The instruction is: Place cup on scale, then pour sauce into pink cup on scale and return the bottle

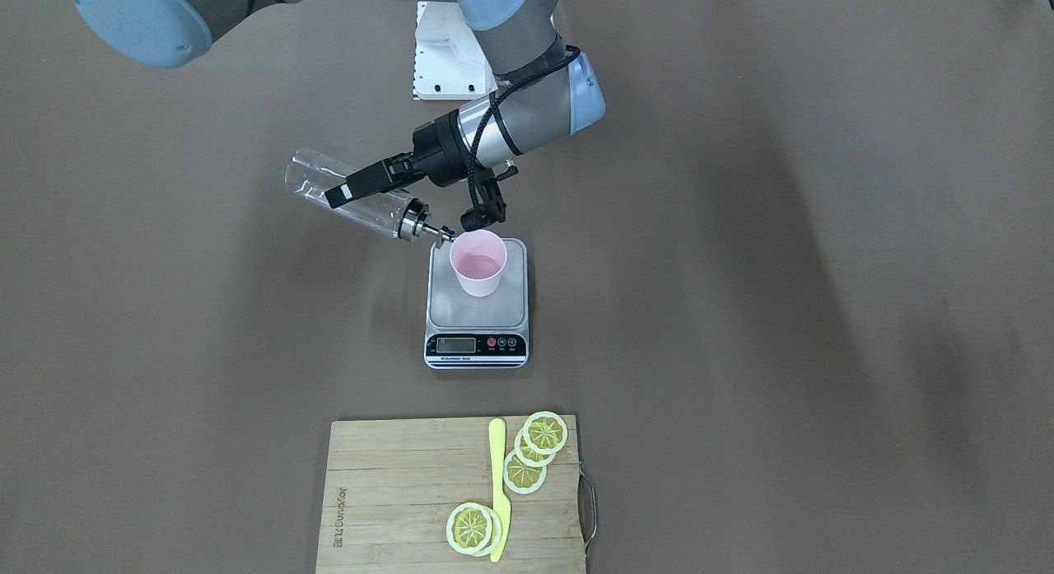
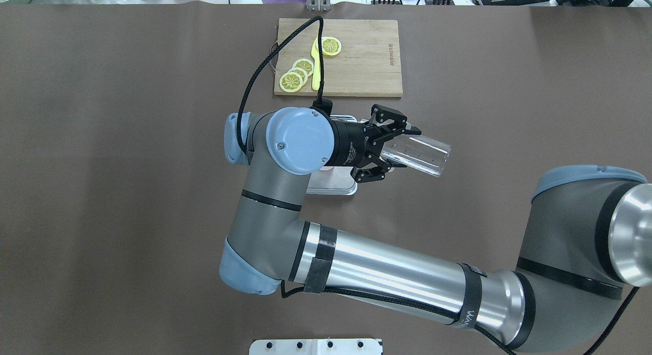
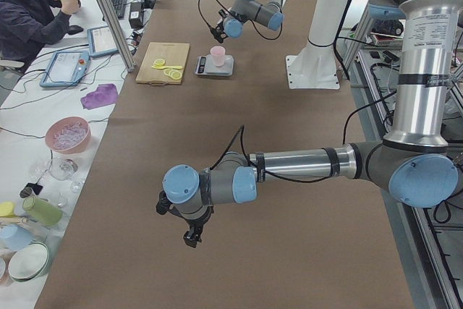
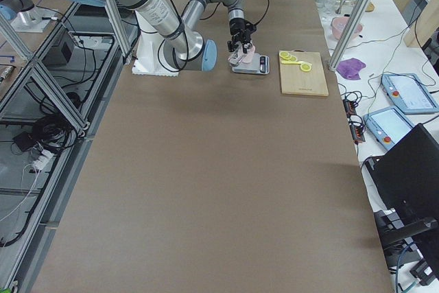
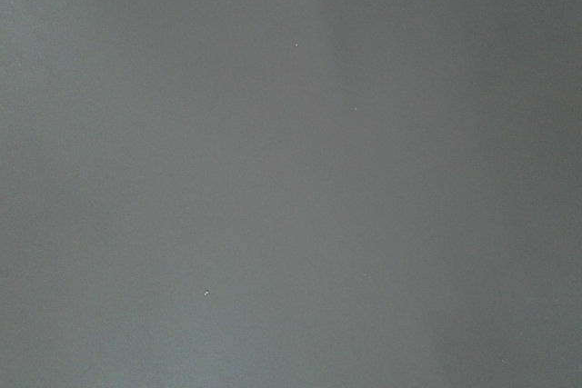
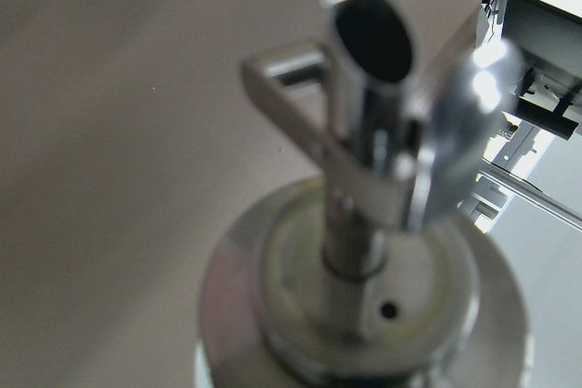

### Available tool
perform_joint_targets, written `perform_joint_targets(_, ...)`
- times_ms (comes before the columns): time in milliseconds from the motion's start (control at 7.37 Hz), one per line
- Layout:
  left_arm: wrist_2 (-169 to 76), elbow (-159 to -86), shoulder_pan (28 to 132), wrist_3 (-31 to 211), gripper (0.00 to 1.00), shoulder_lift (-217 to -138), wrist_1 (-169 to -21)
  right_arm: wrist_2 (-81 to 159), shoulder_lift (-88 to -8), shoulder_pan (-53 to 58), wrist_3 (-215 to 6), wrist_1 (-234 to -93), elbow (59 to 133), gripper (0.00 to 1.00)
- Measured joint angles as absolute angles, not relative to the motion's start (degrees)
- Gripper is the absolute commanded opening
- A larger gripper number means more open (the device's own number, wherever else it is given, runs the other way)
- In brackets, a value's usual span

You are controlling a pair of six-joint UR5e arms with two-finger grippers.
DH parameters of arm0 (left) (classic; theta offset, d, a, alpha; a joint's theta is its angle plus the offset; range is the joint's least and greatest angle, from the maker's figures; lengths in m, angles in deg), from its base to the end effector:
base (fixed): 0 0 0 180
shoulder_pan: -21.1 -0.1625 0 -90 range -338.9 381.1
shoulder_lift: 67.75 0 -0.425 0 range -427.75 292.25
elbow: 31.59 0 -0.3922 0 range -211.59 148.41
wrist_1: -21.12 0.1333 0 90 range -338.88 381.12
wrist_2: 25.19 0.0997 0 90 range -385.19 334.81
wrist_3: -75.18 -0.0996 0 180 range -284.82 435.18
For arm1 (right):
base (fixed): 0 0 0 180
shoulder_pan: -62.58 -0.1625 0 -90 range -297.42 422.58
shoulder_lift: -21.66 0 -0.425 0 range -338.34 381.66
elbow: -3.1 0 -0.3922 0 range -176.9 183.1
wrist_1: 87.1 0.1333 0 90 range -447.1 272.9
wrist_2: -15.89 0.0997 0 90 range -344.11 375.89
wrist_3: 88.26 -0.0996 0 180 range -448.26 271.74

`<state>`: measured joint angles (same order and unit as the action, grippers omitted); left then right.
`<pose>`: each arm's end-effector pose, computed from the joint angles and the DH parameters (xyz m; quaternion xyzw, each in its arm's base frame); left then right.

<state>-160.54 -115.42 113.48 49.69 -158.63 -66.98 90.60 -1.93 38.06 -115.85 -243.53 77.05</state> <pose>-0.0826 -0.4842 0.7055 0.0365 0.3874 0.1608 0.9071 -0.5787 -0.4394 0.1505 0.0003 0.1912 -0.3362 0.9222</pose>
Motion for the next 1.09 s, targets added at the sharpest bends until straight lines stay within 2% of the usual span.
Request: perform_joint_targets(1086, -160.7, -115.4, 113.5, 49.6, 0.98, -157.3, -67.4, 91.4, 1.2, 39.6, -119.1, -246.7, 72.5, 0.00)
